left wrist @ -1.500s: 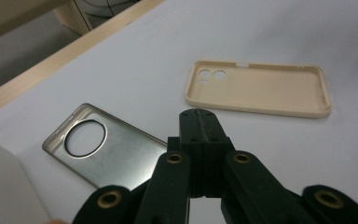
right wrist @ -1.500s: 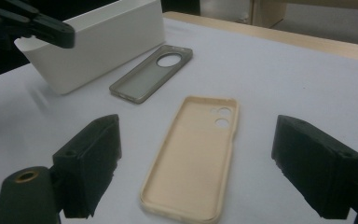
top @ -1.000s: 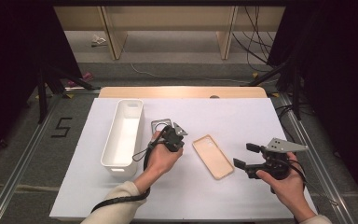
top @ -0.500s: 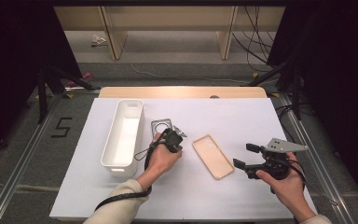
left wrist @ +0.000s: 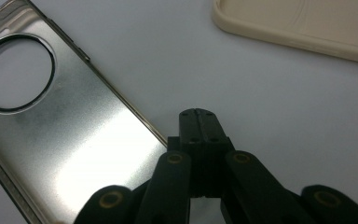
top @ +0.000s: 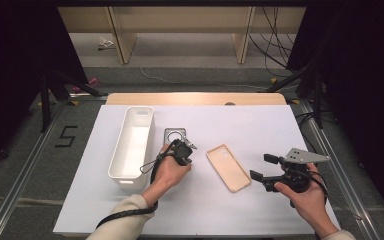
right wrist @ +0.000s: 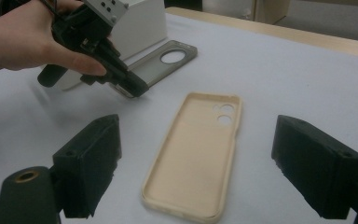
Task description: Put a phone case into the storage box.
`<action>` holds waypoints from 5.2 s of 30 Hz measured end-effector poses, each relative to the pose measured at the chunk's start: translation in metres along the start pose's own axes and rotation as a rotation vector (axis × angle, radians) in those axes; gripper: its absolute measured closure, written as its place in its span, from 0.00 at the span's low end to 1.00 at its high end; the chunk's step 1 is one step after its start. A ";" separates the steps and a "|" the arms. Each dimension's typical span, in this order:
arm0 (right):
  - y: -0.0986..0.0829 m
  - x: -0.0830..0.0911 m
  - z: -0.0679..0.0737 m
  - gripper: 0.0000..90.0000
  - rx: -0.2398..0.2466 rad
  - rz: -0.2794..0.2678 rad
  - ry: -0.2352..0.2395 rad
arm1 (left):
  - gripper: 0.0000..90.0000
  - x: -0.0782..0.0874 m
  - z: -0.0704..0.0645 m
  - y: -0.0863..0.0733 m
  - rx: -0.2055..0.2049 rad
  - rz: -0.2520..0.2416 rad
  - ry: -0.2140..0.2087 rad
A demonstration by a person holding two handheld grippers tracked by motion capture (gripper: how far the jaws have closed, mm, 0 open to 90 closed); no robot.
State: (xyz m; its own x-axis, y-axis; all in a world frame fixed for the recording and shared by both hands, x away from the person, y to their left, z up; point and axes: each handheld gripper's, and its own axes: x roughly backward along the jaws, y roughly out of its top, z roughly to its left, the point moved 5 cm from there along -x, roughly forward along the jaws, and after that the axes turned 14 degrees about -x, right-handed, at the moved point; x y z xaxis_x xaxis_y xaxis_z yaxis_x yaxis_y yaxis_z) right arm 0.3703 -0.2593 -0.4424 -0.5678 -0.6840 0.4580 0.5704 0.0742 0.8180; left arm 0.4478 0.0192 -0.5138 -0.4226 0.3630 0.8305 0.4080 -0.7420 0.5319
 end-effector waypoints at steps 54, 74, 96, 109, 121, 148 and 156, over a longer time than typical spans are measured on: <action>-0.001 0.000 -0.002 0.19 -0.010 0.003 -0.006 | 0.32 0.021 0.023 -0.008 -0.842 0.375 -0.001; -0.001 0.000 -0.001 0.19 -0.009 0.003 -0.005 | 0.45 0.013 0.023 -0.014 -0.907 0.387 -0.048; -0.001 0.000 -0.001 0.19 -0.008 0.005 -0.005 | 0.78 0.014 0.019 -0.017 -0.877 0.404 -0.178; -0.001 0.000 -0.001 0.19 -0.008 0.006 -0.003 | 0.89 0.013 0.019 -0.017 -0.868 0.401 -0.193; -0.001 0.000 -0.001 0.19 -0.008 0.006 -0.003 | 0.95 0.013 0.019 -0.017 -0.863 0.401 -0.177; 0.002 -0.005 -0.002 0.19 -0.022 0.003 -0.003 | 0.98 0.049 -0.015 -0.004 -0.888 0.240 -0.058; 0.010 -0.026 0.004 0.19 -0.042 0.015 0.032 | 0.98 0.056 -0.039 -0.012 -0.893 0.195 -0.077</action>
State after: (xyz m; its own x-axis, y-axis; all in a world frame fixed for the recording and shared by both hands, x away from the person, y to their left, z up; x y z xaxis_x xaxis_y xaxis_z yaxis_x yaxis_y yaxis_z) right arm 0.3882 -0.2379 -0.4452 -0.5403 -0.7057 0.4583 0.6034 0.0546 0.7956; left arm 0.3877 0.0263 -0.4804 -0.3438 0.1980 0.9179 -0.3238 -0.9426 0.0820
